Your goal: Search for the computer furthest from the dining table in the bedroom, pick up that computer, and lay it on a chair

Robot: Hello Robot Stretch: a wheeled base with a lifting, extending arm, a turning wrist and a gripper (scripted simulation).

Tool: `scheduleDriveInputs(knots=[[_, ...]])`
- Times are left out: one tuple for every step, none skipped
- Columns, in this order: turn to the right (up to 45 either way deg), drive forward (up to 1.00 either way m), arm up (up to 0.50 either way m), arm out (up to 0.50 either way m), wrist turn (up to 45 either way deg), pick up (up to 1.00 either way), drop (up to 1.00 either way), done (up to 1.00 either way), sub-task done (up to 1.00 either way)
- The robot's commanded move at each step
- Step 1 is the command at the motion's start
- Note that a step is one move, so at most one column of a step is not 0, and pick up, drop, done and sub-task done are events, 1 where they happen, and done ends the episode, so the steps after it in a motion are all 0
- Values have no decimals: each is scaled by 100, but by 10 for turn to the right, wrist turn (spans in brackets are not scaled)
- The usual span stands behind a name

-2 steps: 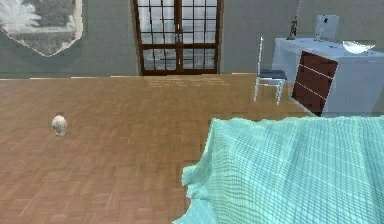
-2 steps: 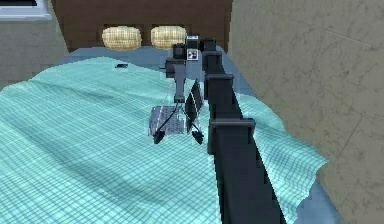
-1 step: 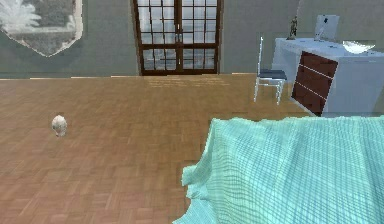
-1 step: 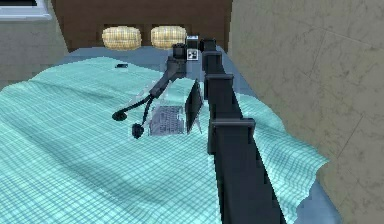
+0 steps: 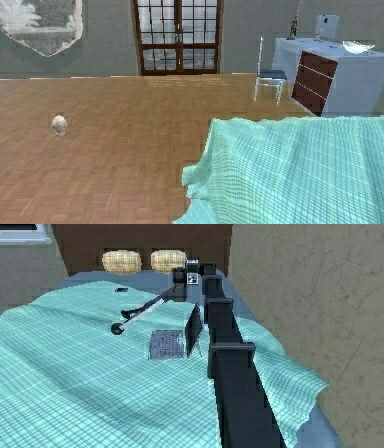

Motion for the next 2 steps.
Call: scheduleDriveInputs(knots=[[0, 0, 0, 0, 450, 0, 0, 0, 0], [0, 0, 0, 0, 180, 0, 0, 0, 0]])
